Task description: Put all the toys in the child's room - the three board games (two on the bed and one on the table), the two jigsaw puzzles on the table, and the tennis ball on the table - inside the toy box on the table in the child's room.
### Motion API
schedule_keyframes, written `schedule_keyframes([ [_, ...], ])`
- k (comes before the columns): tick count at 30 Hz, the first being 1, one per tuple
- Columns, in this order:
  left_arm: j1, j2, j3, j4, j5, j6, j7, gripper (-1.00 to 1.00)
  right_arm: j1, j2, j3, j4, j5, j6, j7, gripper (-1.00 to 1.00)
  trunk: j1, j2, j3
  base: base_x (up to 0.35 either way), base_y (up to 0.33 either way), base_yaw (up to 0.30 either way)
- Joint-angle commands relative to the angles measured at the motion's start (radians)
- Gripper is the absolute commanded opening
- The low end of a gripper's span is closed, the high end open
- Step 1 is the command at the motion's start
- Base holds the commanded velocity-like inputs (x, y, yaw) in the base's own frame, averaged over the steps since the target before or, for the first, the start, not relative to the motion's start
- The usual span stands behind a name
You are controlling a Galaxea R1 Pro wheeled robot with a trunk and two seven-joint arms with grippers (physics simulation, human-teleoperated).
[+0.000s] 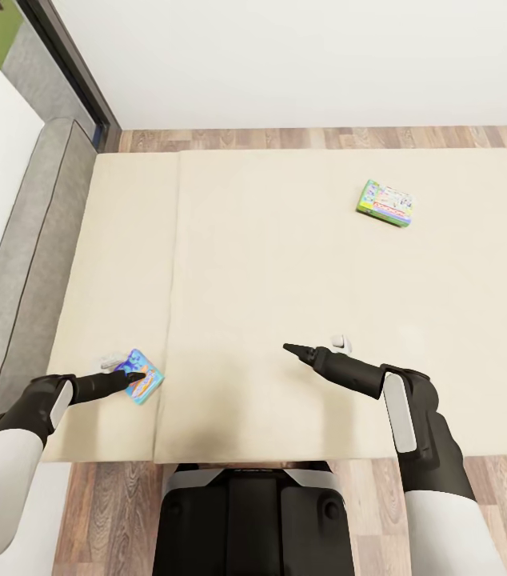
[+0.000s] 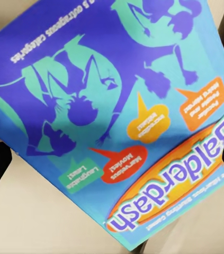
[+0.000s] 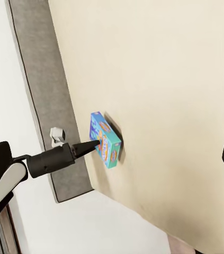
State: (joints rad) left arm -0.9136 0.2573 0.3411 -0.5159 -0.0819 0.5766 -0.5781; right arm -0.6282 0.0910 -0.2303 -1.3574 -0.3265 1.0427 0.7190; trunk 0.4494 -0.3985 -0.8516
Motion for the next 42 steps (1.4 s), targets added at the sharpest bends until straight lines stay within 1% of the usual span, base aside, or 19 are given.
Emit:
schedule_keyframes([
  [1, -0.001, -0.001, 0.007, -0.001, -0.009, 0.006, -0.008, 1.00, -0.001, 0.001, -0.003, 0.000, 0.006, 0.005, 0.008, 1.00, 0.001, -0.002, -0.001, 0.000, -0.021, 0.000],
  [34, -0.001, -0.007, 0.002, -0.004, -0.009, 0.005, -0.008, 1.00, -0.001, 0.001, -0.003, 0.000, 0.007, 0.005, 0.008, 1.00, 0.001, -0.002, -0.001, 0.000, -0.002, 0.000],
  [42, -0.001, -0.009, 0.001, -0.022, -0.010, 0.006, -0.008, 1.00, -0.001, 0.001, -0.002, 0.000, 0.007, 0.005, 0.008, 1.00, 0.001, -0.002, -0.001, 0.000, 0.000, 0.000],
])
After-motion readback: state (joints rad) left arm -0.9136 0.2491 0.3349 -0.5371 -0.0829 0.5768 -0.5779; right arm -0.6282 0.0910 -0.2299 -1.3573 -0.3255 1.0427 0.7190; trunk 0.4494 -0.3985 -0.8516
